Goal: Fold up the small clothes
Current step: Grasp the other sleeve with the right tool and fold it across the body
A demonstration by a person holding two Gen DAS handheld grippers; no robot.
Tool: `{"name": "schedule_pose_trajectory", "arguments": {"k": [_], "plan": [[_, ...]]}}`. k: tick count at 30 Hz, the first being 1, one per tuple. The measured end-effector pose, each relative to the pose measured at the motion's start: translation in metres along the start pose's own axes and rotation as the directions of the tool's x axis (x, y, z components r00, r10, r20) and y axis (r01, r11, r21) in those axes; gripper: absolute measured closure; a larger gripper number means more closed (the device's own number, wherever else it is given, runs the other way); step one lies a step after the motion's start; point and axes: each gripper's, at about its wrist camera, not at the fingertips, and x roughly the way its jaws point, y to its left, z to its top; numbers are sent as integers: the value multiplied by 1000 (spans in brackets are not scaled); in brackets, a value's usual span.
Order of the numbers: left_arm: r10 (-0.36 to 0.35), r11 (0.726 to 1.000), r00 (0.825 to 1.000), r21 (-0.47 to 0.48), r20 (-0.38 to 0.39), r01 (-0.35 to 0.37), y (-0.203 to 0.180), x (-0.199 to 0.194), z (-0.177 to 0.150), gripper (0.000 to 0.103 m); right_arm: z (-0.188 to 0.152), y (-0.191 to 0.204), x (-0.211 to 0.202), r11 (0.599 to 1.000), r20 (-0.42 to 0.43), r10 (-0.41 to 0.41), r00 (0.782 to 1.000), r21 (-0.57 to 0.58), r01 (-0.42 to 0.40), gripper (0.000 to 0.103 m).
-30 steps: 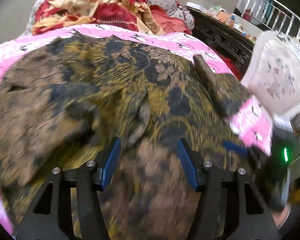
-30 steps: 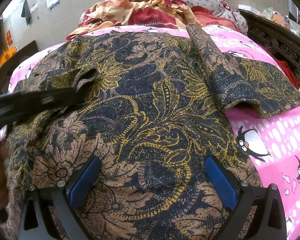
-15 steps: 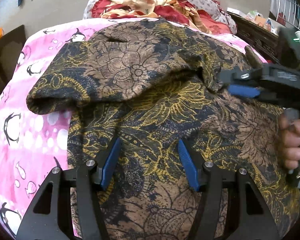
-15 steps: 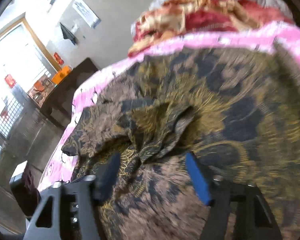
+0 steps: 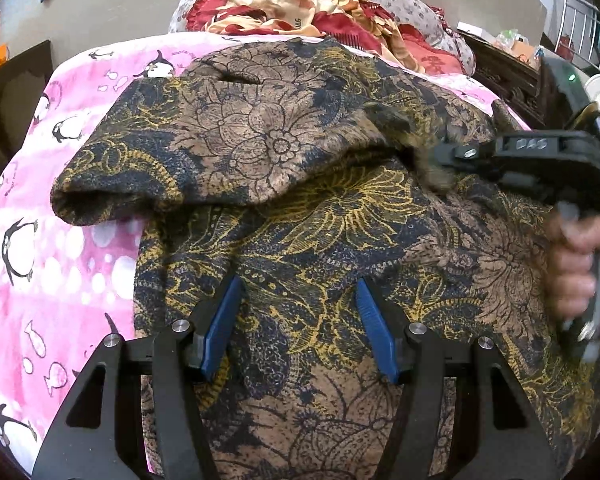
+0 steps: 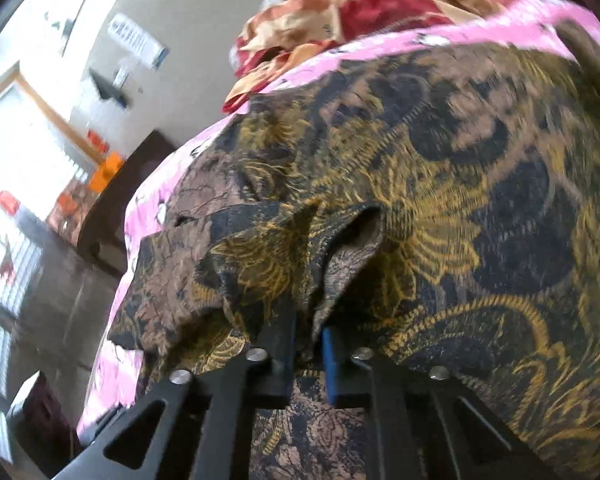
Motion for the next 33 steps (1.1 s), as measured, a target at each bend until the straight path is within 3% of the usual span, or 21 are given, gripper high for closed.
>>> {"name": "schedule_pose_trajectory", "arguments": {"k": [5,8,10,12,15,16,18,21,26,28,31,33], "plan": [[-3,1000,1000,-3,0,3,1,2,1,43,32,-40,-32,980,-98,-174,980,-117,163,99],[-4,1000,1000,-3,0,4,1,1,1,43,46,-79,-49,951,-190,-292,937,-160,264,101],[-4,1000,1000,-3,-1,4,1,2,1,43,50,-98,-58,942,-230,-324,918,-171,289,101],[-4,1000,1000,-3,-1,4,2,2,1,43,48,-97,-67,963,-241,-253,937,-161,218,101],[-4,1000,1000,-3,-2,4,1,2,0,43,39,-73,-75,991,-154,-94,983,-108,78,96],[-3,1000,1000,-2,-2,3,1,2,1,43,33,-65,-74,996,-115,-46,992,-86,37,91],[-4,1000,1000,-4,-3,4,1,2,1,43,21,-46,-64,999,-53,14,998,-48,-17,51],[-3,1000,1000,-3,-3,3,1,1,0,43,11,-20,-39,994,-27,55,998,-95,-57,50],[-9,1000,1000,-9,-3,9,1,1,0,43,10,0,3,985,-36,16,999,-172,-21,56],[-11,1000,1000,-11,-4,11,1,1,0,43,16,1,19,984,-37,1,999,-180,-8,65],[-13,1000,1000,-13,-4,13,2,1,1,43,22,-7,24,989,-55,-9,998,-150,0,97],[-14,1000,1000,-13,-5,14,2,1,1,43,22,-3,24,985,-55,-29,998,-169,19,98]]}}
